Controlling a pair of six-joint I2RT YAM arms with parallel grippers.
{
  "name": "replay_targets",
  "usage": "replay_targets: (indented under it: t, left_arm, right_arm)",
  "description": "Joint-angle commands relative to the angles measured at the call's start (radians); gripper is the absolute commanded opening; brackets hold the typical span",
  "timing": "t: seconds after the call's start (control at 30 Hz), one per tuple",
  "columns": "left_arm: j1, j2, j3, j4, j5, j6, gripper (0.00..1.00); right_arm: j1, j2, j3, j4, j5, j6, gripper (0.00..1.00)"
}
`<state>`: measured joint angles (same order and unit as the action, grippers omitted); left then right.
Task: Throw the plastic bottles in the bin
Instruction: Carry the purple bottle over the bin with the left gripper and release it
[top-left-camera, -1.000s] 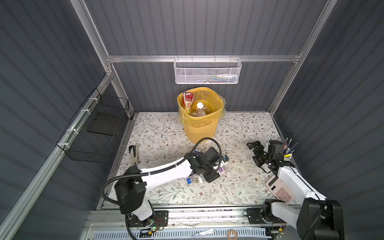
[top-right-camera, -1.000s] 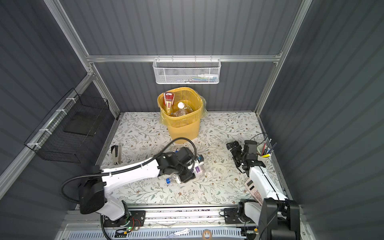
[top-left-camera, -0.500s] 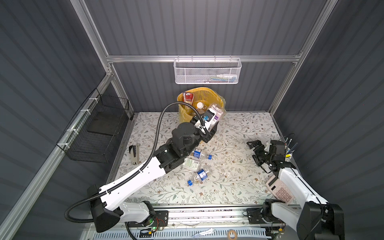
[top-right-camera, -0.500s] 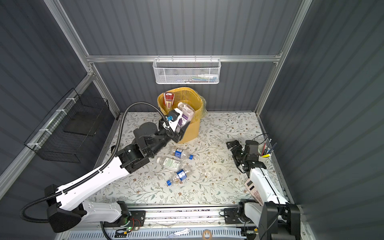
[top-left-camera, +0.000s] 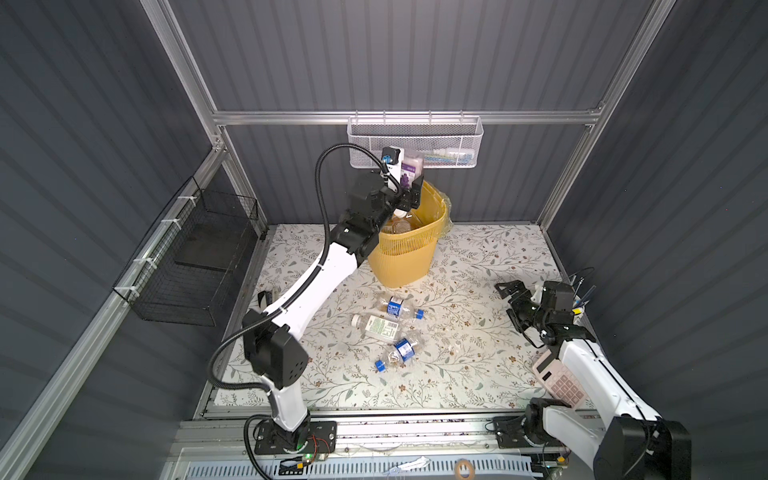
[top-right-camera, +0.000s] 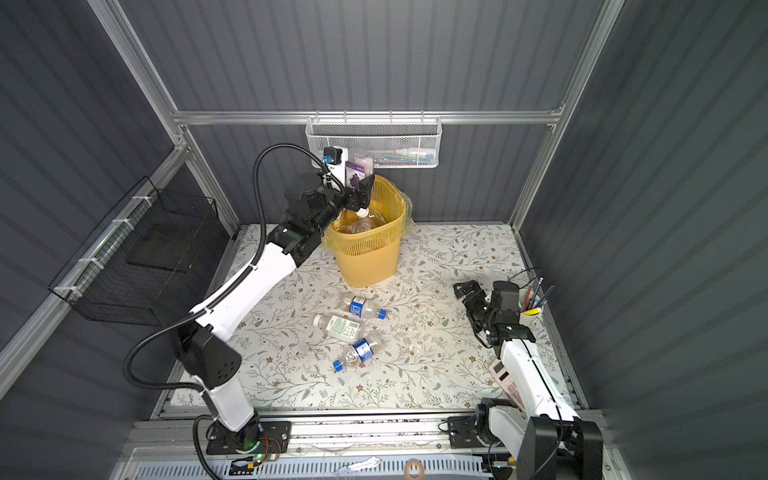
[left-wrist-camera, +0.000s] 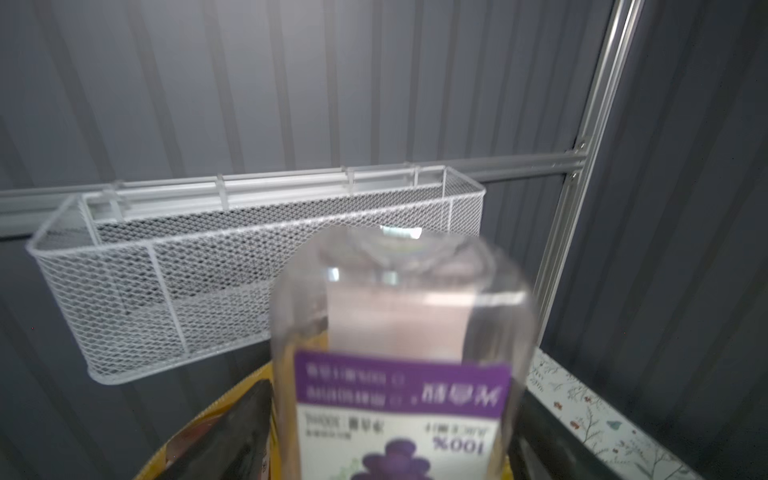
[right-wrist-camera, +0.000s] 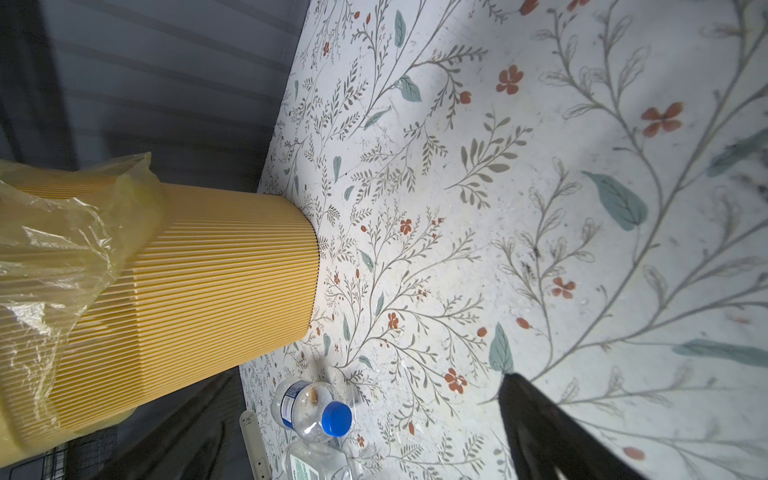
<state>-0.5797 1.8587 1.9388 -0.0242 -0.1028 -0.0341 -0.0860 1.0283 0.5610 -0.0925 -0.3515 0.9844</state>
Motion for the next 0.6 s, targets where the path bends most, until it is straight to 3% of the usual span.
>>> replay_targets:
  t: [0.0, 0.07, 0.23, 0.4, 0.57]
  left_arm:
    - [0.015, 0.052, 0.194, -0.303, 0.049, -0.085, 0.99]
    - [0.015, 0.037, 0.233, -0.362, 0.018, -0.076, 1.0]
    - [0.015, -0.157, 0.016, -0.226, -0.08, -0.067, 1.0]
    - [0.015, -0.207, -0.021, -0.297, -0.112, -0.091, 1.0]
    - [0.019, -0.291, -0.162, -0.243, -0.159, -0.11, 1.0]
  right_arm:
    - [-0.01, -0.022, 0.03, -0.024, 0.005, -0.023, 0.99]
    - [-0.013, -0.025, 0.034, -0.031, 0.004, -0.027, 0.99]
    - [-0.013, -0.02, 0.038, -0.033, 0.005, -0.017, 0.99]
    - [-0.013, -0.013, 0.048, -0.036, -0.003, -0.01, 0.99]
    - [-0.014, -0.02, 0.064, -0.059, 0.0, -0.017, 0.99]
